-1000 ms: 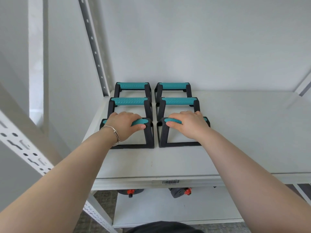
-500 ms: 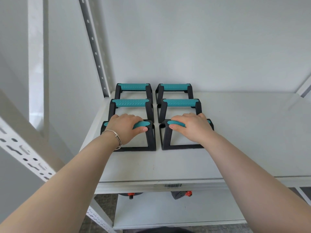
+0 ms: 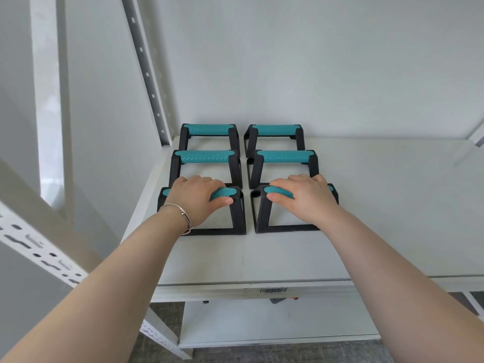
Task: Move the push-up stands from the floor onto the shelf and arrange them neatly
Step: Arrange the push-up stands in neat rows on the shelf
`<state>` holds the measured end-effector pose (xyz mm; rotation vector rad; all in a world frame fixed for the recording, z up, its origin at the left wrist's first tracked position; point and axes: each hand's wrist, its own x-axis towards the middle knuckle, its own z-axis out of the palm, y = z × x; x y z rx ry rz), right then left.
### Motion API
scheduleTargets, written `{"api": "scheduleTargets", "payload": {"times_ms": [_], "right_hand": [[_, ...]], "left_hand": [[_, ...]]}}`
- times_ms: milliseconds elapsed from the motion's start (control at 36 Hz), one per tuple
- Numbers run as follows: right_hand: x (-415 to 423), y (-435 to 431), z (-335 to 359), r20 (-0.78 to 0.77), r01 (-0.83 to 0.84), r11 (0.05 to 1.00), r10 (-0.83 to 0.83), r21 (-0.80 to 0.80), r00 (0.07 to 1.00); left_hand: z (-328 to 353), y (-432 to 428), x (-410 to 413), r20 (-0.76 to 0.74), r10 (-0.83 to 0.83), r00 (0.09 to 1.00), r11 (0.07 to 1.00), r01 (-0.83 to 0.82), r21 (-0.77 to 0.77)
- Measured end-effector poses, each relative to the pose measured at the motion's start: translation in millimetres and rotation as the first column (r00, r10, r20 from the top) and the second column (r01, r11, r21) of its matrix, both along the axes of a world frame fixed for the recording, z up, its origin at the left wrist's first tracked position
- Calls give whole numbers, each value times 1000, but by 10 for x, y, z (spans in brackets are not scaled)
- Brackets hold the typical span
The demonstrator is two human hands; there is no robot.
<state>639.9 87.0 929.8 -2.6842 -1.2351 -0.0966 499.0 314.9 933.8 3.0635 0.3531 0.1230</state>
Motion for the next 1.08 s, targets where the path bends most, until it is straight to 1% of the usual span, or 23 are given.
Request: {"api": "scheduleTargets", "payload": {"times_ms": [139, 278, 472, 889, 1083], "right_hand": [[6, 6, 2, -3, 3, 1000, -3, 2, 1000], [33, 10, -2, -17, 12, 1000, -12, -20, 1000], [39, 26, 31, -44, 2, 1000, -4, -31, 999], [7, 23, 22, -61, 32, 999, -33, -26, 998], [-21, 25, 16, -24, 45, 997, -46, -60, 999]], "left_hand": [[19, 20, 13, -31, -11, 999, 1000, 10, -14], [18, 22, 15, -21, -16, 1000, 1000, 16, -14], [43, 31, 33, -50, -16, 999, 999, 14, -38], [-32, 41, 30, -15, -5, 1000, 1000, 5, -7], [-61, 45, 41, -11, 9, 1000, 999, -9, 39]]}}
